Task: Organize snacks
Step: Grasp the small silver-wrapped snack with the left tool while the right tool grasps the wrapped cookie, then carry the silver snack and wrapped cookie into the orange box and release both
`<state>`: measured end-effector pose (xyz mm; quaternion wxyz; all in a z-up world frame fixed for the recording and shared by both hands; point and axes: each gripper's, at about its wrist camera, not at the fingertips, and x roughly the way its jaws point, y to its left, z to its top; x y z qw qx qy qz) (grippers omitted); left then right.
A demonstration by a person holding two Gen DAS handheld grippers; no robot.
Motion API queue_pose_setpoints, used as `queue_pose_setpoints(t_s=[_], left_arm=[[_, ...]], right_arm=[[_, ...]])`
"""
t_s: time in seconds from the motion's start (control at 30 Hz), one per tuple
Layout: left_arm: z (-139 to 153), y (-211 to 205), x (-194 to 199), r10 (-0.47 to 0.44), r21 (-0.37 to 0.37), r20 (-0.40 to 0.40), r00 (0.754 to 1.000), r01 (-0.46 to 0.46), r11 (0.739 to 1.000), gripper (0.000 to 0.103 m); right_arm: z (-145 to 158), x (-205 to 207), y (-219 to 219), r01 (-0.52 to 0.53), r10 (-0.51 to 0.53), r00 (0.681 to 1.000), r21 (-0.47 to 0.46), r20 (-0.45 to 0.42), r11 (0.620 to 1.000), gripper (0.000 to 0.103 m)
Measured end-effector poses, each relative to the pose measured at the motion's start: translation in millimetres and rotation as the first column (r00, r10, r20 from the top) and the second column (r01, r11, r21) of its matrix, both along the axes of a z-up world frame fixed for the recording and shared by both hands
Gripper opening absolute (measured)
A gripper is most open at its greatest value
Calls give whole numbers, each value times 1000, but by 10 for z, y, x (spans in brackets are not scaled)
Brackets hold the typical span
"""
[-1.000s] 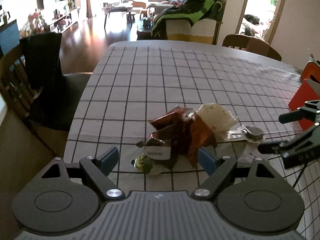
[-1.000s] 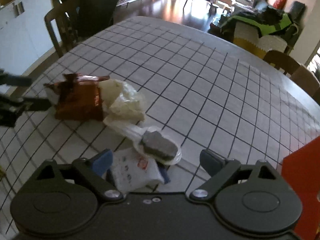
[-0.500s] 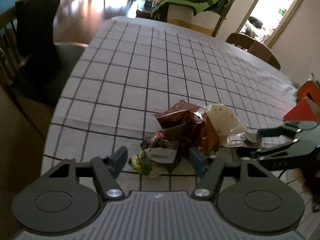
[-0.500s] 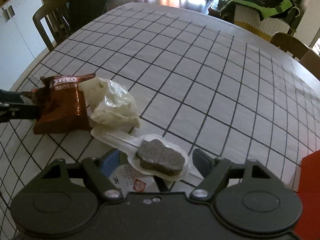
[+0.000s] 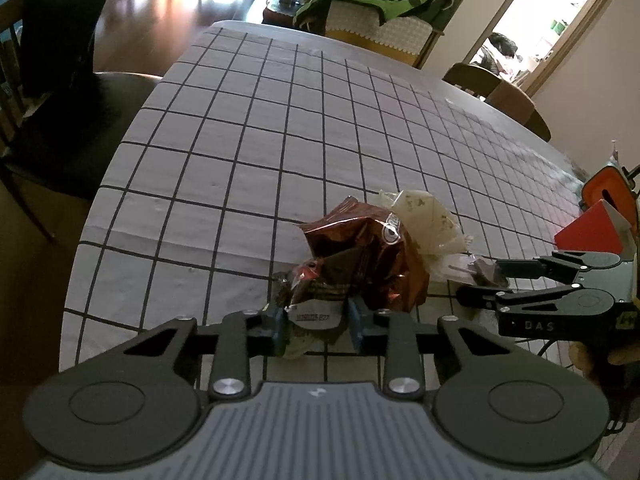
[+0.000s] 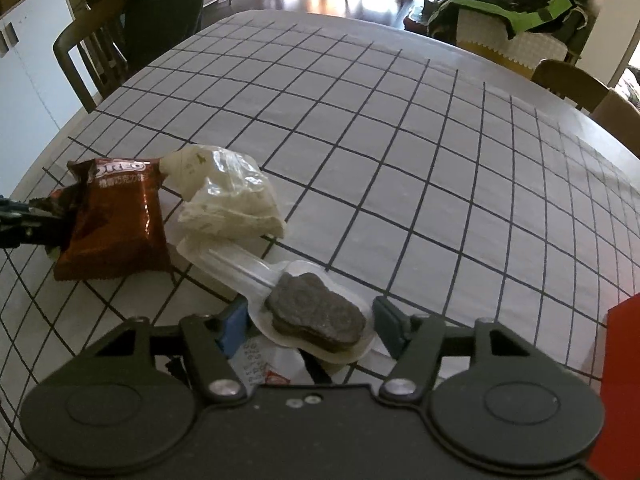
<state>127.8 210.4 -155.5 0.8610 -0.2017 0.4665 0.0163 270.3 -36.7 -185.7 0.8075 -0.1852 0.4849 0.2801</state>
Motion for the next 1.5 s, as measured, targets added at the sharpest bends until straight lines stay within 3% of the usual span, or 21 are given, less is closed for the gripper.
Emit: queue_pose_setpoints(t_s=[0.37,0.83,1.27,1.5], left_arm=[[28,3,-80,33,-4,16,999,-33,999,22],[100,-33,-251,58,-14,33,998,-58,998,21],[535,-294,-459,42,36,103,994,-46,998,21],[821,-694,-471,16,97,135,991,-29,995,21]], right_arm=[[110,-41,-160,97,-97,995,31,6,995,65],[444,-307,-423,181,-185,982,119,23,976,64],[941,-638,-760,216,-229,972,183,53,959,64],[1200,-708,-1142,182,-204,976,230,72,956,64]])
